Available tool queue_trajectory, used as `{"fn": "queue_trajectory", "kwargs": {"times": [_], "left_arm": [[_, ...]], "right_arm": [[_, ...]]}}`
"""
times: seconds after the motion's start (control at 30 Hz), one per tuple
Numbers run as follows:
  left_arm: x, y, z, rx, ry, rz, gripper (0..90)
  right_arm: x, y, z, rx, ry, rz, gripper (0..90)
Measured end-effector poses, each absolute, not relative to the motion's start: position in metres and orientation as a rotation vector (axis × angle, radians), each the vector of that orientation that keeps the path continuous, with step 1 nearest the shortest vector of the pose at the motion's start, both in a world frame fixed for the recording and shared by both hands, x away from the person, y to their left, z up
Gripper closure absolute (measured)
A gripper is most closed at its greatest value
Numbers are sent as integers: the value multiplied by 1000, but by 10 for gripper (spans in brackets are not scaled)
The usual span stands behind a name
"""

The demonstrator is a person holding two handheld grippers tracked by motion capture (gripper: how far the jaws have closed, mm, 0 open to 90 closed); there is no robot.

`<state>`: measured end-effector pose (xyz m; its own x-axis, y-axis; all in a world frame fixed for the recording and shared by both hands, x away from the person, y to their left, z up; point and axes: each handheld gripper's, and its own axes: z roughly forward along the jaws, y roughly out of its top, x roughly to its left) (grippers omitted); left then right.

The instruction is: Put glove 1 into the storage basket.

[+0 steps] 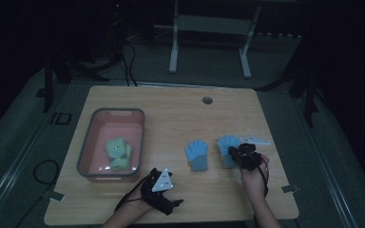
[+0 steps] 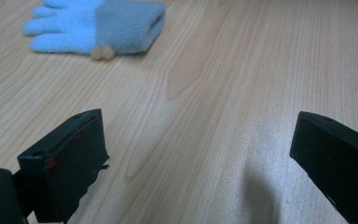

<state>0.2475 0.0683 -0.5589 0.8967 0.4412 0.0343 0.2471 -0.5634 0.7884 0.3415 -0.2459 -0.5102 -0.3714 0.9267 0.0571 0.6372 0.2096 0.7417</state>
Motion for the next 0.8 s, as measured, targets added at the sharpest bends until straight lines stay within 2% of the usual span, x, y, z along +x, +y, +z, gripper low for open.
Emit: {"fn": "queue_trajectory", "kwargs": {"times": [0.23, 0.67, 0.8], "left_arm": [[246, 67, -559, 2203, 481, 294, 39], [246, 67, -559, 2199, 482, 295, 39], [246, 67, -559, 2204, 480, 296, 39]], "right_arm": [[349, -226, -527, 1448, 2108, 938, 859], [354, -227, -548, 1464, 2130, 868, 839], [353, -228, -546, 1460, 2138, 874, 787]]}}
